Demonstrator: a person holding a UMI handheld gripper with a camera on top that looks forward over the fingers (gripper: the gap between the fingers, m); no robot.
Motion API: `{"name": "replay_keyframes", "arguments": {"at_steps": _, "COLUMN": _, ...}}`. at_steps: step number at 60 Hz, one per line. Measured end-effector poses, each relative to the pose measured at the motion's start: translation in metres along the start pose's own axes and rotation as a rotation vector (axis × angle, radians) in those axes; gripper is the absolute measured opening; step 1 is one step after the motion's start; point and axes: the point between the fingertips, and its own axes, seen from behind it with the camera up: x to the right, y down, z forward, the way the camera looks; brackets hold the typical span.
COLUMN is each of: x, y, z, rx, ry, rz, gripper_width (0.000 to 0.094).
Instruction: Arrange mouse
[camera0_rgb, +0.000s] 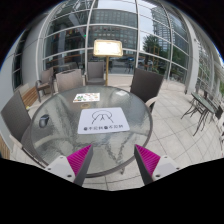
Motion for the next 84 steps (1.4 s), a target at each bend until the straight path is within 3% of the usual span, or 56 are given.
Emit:
{"name": "replay_keyframes", "arguments": {"at_steps": 11, "x": -0.126, "y": 0.065, "z": 0.026, "rx": -0.122, "ry": -0.146, "rz": -0.058, "gripper_width": 0.0837}}
{"name": "replay_keyframes", "arguments": {"at_steps": 19, "x": -0.232, "y": 0.073, "z": 0.055, "rx": -0.156, "ry": -0.266, "rz": -0.126, "gripper_width": 0.0846}}
{"name": "replay_keyframes", "arguments": {"at_steps": 34, "x": -0.376, "y": 0.026, "z": 0.143, "rx": -0.151, "ry": -0.347, "rz": -0.16, "gripper_width": 0.0848}}
{"name": "replay_keyframes", "arguments": {"at_steps": 48, "x": -0.44, "y": -0.029, "z": 0.223, "rx": -0.125, "ry": -0.347, "rz": -0.152, "gripper_width": 0.0826}}
{"name": "replay_keyframes", "arguments": {"at_steps": 56, "x": -0.455, "y": -0.038, "z": 0.251, "rx": -0.132, "ry": -0.343, "rz": -0.158, "gripper_width": 0.0733}}
{"name": "replay_keyframes", "arguments": {"at_steps": 63, "x": -0.45, "y": -0.044, "z": 0.264, "rx": -0.128, "ry": -0.303, "rz": -0.182, "gripper_width": 0.0497}}
{"name": "replay_keyframes", "arguments": {"at_steps": 72, "x": -0.45, "y": -0.041, "z": 0.26, "rx": -0.16, "ry": -0.298, "rz": -0.158, "gripper_width": 0.0315}}
{"name": "replay_keyframes", "arguments": {"at_steps": 81, "x": -0.445, "y": -0.043, "z": 0.252, "rx": -0.216, "ry": -0.321, "rz": -0.189, "gripper_width": 0.0292}}
{"name": "replay_keyframes", "arguments": {"at_steps": 84, "x": -0.438, "y": -0.074, "z": 0.235, "rx": -0.17, "ry": -0.348, "rz": -0.187, "gripper_width": 0.0292}}
